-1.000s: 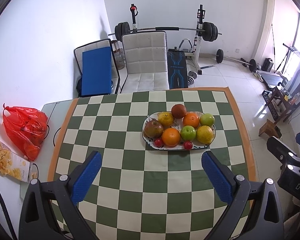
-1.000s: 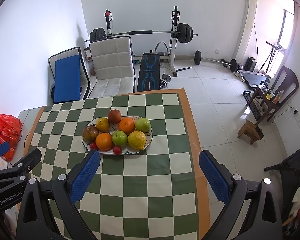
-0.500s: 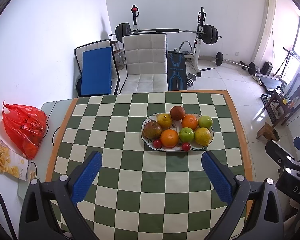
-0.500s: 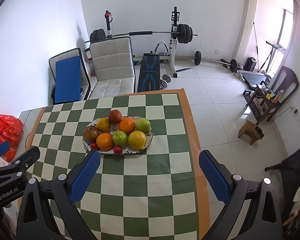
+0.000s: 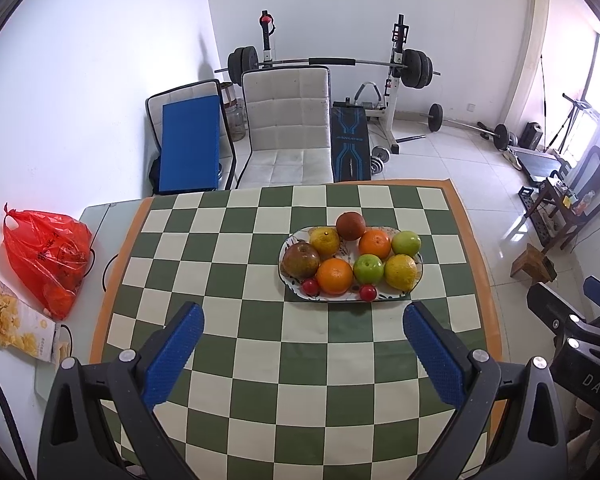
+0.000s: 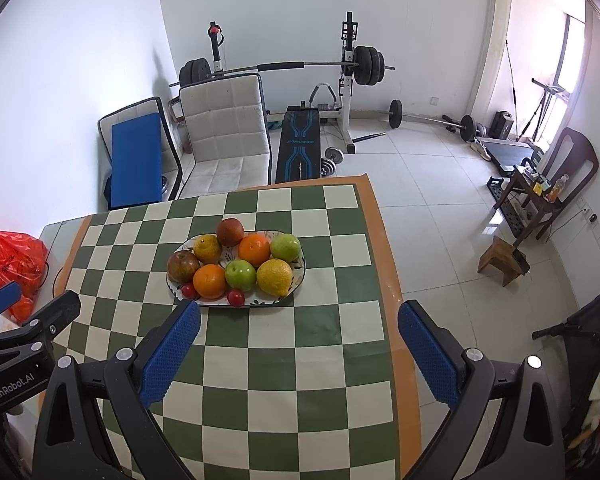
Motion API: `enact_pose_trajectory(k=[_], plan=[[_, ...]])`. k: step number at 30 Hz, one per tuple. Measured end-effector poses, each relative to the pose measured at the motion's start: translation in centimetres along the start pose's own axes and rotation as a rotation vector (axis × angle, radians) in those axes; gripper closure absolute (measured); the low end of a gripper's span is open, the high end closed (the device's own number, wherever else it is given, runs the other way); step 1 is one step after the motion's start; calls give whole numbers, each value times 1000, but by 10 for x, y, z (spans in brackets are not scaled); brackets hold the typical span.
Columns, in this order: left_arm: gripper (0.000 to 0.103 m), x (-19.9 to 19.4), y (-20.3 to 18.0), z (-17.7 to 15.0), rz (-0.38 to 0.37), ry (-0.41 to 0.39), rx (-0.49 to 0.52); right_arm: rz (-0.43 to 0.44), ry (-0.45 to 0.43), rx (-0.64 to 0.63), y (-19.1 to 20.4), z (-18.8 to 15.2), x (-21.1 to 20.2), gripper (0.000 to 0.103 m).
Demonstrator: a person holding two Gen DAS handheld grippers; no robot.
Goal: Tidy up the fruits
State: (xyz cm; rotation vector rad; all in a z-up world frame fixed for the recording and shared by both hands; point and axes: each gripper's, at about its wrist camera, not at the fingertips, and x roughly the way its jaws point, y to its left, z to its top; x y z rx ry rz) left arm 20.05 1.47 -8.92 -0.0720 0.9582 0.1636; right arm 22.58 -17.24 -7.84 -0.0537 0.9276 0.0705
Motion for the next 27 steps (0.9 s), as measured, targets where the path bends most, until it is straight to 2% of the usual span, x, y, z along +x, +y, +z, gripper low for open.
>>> enact_pose_trajectory(k=[27], plan=[[1,-5,-6,3,-10,-12,0,0,3,11,0,-8,-7,2]])
